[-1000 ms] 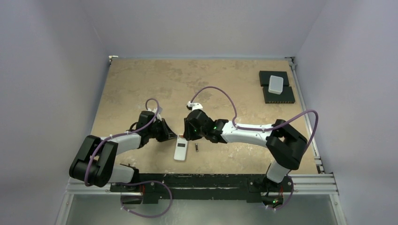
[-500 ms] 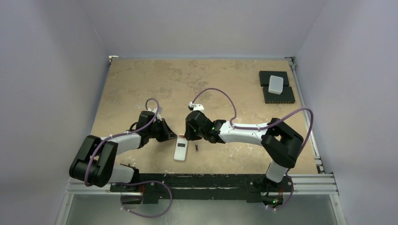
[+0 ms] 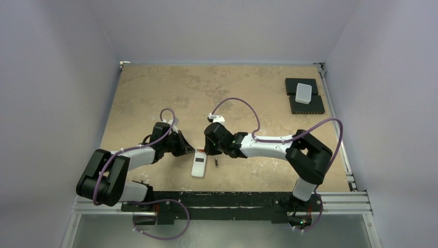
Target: Load the batteries into the remote control
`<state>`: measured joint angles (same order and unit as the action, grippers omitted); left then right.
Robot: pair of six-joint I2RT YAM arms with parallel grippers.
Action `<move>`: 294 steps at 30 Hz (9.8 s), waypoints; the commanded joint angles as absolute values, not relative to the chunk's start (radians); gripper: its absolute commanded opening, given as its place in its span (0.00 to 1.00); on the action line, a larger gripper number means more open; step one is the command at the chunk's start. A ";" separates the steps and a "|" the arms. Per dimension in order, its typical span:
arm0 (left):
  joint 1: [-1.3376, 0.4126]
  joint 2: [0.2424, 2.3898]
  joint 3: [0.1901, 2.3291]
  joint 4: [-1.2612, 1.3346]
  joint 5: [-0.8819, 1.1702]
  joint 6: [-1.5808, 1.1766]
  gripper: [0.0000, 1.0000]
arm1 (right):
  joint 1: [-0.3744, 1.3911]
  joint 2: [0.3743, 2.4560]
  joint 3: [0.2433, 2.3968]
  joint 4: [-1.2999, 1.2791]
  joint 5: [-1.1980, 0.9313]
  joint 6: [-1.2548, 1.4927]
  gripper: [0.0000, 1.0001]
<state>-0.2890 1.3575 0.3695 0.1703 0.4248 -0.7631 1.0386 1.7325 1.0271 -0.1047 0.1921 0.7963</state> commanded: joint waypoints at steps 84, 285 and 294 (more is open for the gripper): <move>-0.293 1.355 0.381 0.202 0.448 -0.743 0.02 | 1.031 1.766 1.096 -0.126 0.236 0.798 0.24; -0.786 0.717 0.327 -0.378 -0.034 -0.931 0.36 | 1.117 1.623 0.966 -0.280 0.359 0.812 0.44; -0.787 0.725 0.324 -0.362 -0.019 -0.925 0.37 | 1.117 1.688 1.000 -0.311 0.378 0.820 0.42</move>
<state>-0.7841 0.7261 0.3286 -0.3836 -0.0261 -0.9169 1.1145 1.6814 0.9630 -0.2913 0.3336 0.8001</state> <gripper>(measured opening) 0.367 0.429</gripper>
